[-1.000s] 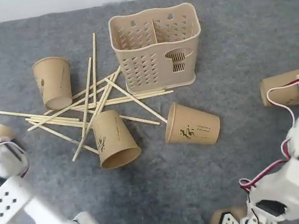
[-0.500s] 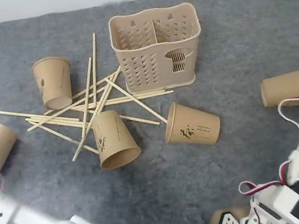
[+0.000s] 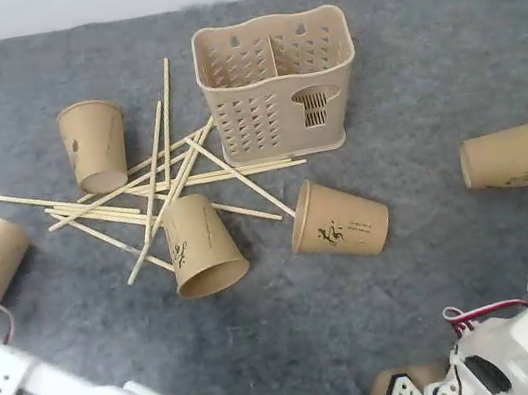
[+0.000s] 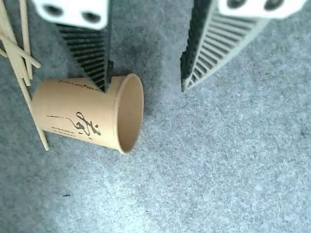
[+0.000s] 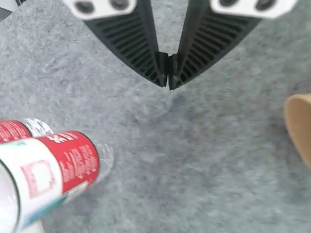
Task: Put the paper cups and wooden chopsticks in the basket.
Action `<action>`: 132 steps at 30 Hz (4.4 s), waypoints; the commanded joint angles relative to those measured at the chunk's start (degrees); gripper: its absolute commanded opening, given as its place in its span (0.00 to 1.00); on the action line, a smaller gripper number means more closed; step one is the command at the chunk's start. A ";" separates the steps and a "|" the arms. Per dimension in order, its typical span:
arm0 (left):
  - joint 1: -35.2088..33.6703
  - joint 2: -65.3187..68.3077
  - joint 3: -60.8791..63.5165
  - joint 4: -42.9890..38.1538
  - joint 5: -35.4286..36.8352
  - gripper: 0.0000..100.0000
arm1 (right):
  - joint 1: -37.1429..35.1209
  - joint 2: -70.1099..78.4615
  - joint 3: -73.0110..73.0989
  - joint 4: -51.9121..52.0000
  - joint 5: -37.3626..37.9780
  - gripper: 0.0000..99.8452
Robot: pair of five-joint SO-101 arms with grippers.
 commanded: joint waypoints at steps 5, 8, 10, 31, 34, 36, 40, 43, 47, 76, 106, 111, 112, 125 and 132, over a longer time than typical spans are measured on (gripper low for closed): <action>-0.53 24.70 -22.55 11.34 1.76 0.15 | 1.10 0.84 -0.88 -1.80 -0.79 0.01; -0.53 35.78 -32.04 16.44 3.16 0.14 | 0.92 1.01 -0.79 -1.80 -0.79 0.01; -0.97 42.20 -37.85 18.64 3.69 0.14 | 0.84 1.36 -0.79 -1.80 -0.79 0.01; 11.78 60.22 -57.10 21.45 15.12 0.01 | -1.19 3.56 -0.70 -1.89 -0.79 0.01; 16.35 60.22 -57.10 18.46 16.18 0.01 | -1.27 3.56 -0.70 -1.89 -0.79 0.01; 19.08 60.04 -57.10 16.97 18.11 0.01 | -1.27 3.56 -0.70 -1.89 -0.79 0.01; 22.51 56.97 -57.36 13.01 24.35 0.01 | -1.36 3.56 0.09 -3.65 -0.88 0.01; 24.97 53.54 -57.36 9.85 28.40 0.01 | -1.45 3.56 2.46 -6.90 -0.88 0.01; 28.84 50.90 -57.36 5.80 29.45 0.01 | -2.07 3.56 5.80 -10.68 -0.79 0.01; 32.88 43.60 -57.71 2.90 25.23 0.27 | -3.12 3.47 7.65 -11.38 -1.41 0.01; 34.20 94.33 -139.03 53.01 -1.32 0.27 | -4.97 3.56 11.52 -11.38 -1.32 0.01; 32.62 94.68 -138.07 53.10 -4.92 0.27 | -6.90 3.56 13.10 -11.30 -1.32 0.01; 32.35 94.86 -137.36 53.01 -5.54 0.27 | -7.16 3.56 13.45 -11.30 -1.32 0.01; 32.35 101.63 -136.22 52.40 -13.89 0.27 | -9.19 2.95 13.98 -8.48 -1.41 0.01; 32.53 104.00 -136.22 52.04 -19.78 0.13 | -9.10 2.95 13.98 -8.48 -1.41 0.01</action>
